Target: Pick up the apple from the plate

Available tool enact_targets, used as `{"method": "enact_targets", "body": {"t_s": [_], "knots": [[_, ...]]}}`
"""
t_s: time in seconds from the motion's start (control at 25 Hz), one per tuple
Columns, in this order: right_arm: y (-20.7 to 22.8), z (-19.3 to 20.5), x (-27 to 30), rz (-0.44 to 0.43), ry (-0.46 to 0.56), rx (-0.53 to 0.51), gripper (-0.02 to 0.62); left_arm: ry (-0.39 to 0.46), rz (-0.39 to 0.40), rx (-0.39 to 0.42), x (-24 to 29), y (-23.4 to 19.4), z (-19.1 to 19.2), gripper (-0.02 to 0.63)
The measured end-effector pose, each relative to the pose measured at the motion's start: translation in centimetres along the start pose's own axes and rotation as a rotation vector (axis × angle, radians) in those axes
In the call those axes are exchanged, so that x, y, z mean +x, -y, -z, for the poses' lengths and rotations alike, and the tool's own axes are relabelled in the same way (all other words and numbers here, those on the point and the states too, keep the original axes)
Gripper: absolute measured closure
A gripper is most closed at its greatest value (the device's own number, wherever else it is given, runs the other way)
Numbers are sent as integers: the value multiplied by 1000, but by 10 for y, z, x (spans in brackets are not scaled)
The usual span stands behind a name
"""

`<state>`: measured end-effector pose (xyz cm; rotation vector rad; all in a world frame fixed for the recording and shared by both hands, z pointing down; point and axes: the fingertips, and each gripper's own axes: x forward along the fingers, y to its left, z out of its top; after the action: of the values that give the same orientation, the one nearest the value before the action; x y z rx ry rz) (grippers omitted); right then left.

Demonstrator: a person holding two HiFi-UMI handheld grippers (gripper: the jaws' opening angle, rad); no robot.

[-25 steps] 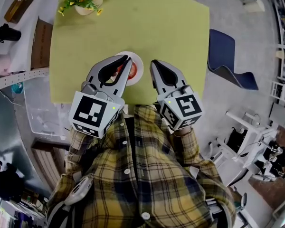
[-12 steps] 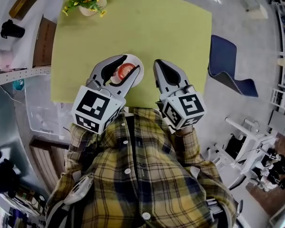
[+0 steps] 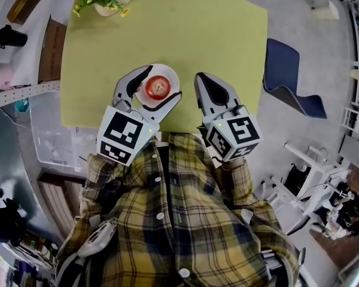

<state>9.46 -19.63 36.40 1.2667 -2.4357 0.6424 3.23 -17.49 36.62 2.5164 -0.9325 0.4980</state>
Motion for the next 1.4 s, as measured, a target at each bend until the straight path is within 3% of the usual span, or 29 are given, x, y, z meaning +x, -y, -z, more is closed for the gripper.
{"method": "enact_targets", "body": {"t_s": [0.2, 0.48, 0.8, 1.4], "knots": [[5, 11, 5, 3, -11, 17, 598, -76, 1, 4, 12, -4, 29, 181], [11, 27, 5, 7, -31, 45, 598, -159, -22, 8, 28, -7, 64, 144], [18, 49, 20, 13, -54, 80, 598, -247, -34, 18, 48, -21, 107, 144], [23, 79, 48, -27, -97, 111, 598, -329, -29, 6, 68, -29, 160, 146]]}}
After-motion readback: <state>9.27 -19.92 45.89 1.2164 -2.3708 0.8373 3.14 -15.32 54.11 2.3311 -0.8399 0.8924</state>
